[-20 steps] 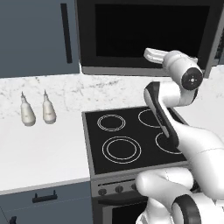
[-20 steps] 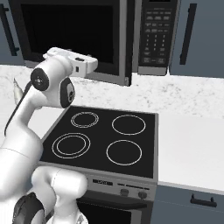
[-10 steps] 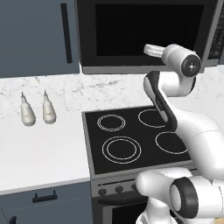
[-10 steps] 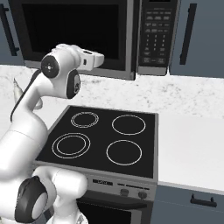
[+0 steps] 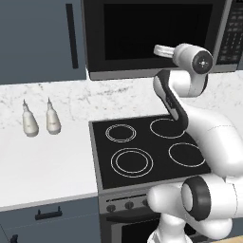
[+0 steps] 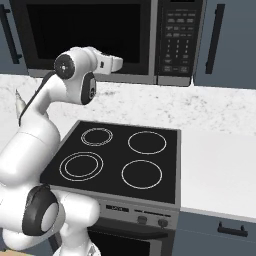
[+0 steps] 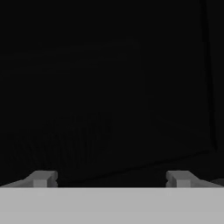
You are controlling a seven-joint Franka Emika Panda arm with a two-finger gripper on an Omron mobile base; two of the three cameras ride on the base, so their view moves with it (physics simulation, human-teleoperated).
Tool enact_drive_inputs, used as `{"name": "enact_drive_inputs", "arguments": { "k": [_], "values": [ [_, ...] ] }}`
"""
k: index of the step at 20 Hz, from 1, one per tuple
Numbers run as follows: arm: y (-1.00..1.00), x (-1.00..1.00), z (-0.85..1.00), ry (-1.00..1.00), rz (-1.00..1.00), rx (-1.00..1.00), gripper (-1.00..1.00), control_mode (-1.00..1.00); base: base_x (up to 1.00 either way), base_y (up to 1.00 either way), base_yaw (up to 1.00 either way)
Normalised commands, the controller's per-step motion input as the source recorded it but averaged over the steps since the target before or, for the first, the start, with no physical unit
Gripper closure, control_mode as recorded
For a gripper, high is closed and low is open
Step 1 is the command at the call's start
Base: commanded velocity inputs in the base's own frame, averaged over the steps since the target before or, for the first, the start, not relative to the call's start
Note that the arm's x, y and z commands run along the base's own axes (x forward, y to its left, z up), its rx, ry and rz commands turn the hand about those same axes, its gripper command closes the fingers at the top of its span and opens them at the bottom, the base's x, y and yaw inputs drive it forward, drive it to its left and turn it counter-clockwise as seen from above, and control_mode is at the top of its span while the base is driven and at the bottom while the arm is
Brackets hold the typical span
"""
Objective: Open the microwave, place the bowl with waffle inside the microwave, then close the microwave door and turn it on.
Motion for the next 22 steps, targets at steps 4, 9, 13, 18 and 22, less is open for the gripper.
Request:
{"name": "enact_drive_inputs", "arguments": {
  "k": [4,9,13,18,22],
  "values": [
    [0.00,0.16,0.00,0.02,0.00,0.00,-1.00,-1.00,0.00,0.00,0.00],
    [0.00,-0.05,0.00,0.01,0.00,0.00,-1.00,-1.00,0.00,0.00,0.00],
    [-0.20,-0.45,0.05,0.01,0.00,-0.02,-1.00,-1.00,0.00,0.00,0.00],
    [-0.52,-0.63,0.13,0.02,0.01,-0.04,-1.00,-1.00,0.00,0.00,0.00],
    [-0.73,-0.76,0.06,0.04,0.12,-0.03,-1.00,-1.00,0.00,0.00,0.00]
  ]
}}
